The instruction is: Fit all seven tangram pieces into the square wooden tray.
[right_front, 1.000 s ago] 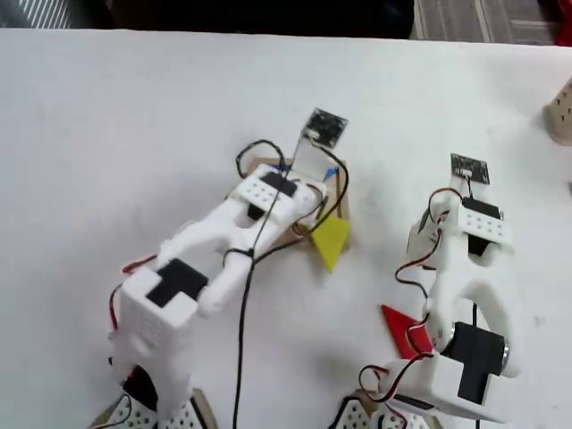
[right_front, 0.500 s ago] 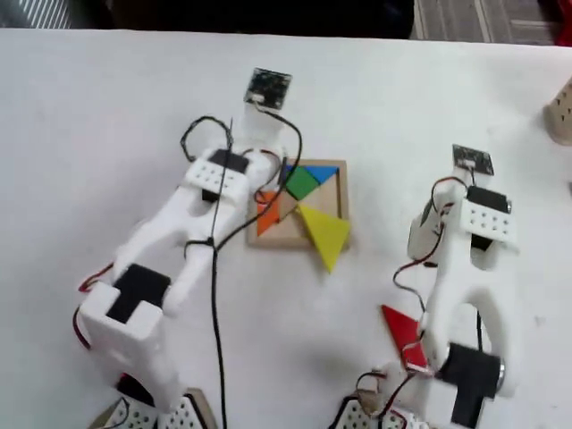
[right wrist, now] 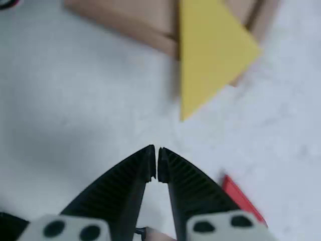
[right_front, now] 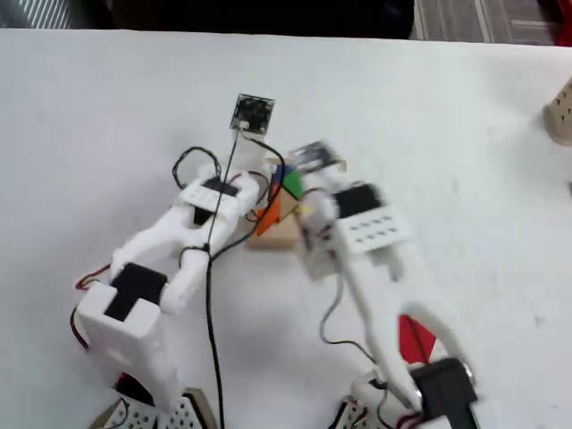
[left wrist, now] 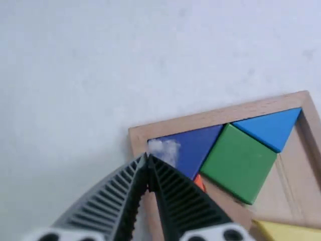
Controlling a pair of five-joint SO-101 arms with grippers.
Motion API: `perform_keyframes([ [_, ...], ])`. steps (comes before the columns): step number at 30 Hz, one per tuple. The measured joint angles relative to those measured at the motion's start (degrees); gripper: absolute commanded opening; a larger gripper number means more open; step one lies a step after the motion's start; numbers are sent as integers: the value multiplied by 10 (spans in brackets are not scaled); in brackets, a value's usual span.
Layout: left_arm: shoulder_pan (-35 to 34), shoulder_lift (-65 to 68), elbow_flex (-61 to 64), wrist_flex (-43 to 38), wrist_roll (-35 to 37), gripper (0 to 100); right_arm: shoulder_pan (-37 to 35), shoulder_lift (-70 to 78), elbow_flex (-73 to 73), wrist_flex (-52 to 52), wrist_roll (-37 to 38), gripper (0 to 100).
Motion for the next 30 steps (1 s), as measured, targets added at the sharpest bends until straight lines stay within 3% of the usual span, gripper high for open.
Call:
perform_keyframes([
  [3,-1,21,-9,-3,0,23,-31,74,0,-30,0,18],
  [8,-2,31,-19,-3,0,23,0,160,5,-96,7,18],
  [23,-3,31,-19,-3,1,23,135,166,9,-147,51,18],
  [30,-3,31,-19,-3,0,23,141,165,7,-150,55,18],
])
